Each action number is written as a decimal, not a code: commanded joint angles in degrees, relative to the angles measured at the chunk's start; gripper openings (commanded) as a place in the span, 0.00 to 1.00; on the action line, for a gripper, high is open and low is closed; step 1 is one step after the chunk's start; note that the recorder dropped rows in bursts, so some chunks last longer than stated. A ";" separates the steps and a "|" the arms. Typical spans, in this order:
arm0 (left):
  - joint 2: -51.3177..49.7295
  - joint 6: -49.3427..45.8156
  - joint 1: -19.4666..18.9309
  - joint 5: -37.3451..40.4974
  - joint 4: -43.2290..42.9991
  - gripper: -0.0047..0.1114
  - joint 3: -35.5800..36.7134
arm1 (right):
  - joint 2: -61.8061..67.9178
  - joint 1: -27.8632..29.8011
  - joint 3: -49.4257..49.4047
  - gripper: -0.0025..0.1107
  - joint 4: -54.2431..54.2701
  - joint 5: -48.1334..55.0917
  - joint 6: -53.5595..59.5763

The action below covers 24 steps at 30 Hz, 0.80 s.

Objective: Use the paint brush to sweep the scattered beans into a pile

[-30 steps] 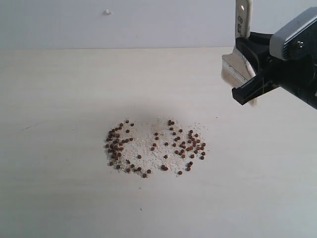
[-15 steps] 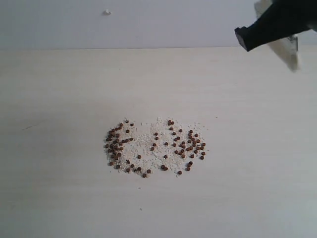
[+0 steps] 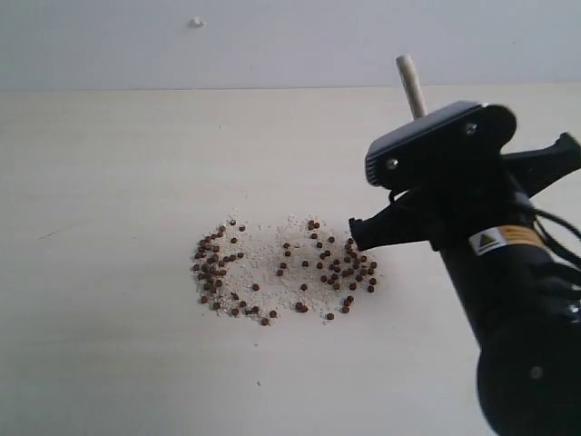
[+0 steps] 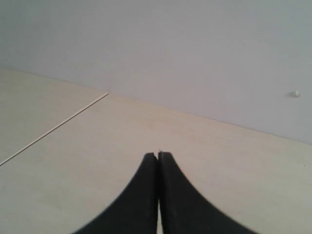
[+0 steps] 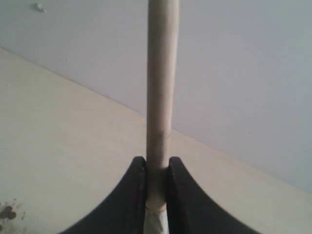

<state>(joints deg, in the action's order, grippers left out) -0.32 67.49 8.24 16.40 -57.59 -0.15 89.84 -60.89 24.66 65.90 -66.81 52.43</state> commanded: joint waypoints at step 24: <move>0.32 0.24 -0.03 0.01 -0.50 0.04 0.15 | 22.63 0.27 25.48 0.02 -2.94 11.61 -12.34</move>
<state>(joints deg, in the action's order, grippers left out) -0.32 67.49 8.24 16.40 -57.72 -0.15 114.27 -60.89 49.04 63.39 -57.66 41.08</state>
